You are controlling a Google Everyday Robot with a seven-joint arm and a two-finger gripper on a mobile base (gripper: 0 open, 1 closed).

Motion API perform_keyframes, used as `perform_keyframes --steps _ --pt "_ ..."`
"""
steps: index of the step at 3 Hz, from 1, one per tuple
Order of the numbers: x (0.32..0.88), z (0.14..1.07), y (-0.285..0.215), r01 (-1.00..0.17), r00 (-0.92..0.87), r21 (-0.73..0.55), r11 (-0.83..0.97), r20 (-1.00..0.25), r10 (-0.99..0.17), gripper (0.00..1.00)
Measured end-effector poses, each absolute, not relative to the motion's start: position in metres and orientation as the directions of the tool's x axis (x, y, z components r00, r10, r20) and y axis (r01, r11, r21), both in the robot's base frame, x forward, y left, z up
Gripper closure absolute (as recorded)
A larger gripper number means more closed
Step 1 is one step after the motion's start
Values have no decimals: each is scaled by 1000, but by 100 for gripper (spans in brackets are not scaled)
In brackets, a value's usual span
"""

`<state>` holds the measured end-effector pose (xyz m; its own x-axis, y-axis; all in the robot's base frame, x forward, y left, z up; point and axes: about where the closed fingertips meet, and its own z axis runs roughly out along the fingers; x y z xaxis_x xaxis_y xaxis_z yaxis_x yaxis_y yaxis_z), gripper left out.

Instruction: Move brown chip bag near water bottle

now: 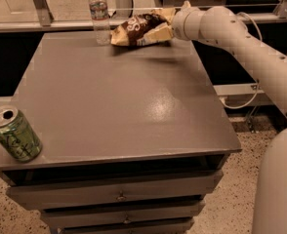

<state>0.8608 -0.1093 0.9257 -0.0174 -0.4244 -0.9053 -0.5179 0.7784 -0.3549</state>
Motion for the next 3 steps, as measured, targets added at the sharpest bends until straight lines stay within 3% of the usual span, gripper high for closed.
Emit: perform_keyframes --steps 1,2,3 --pt "832 943 -177 -590 44 -259 765 -956 -290 0" --pt "799 967 -212 -642 129 -296 707 -951 -281 0" --pt "788 963 -203 -690 132 -300 658 -947 -294 0"
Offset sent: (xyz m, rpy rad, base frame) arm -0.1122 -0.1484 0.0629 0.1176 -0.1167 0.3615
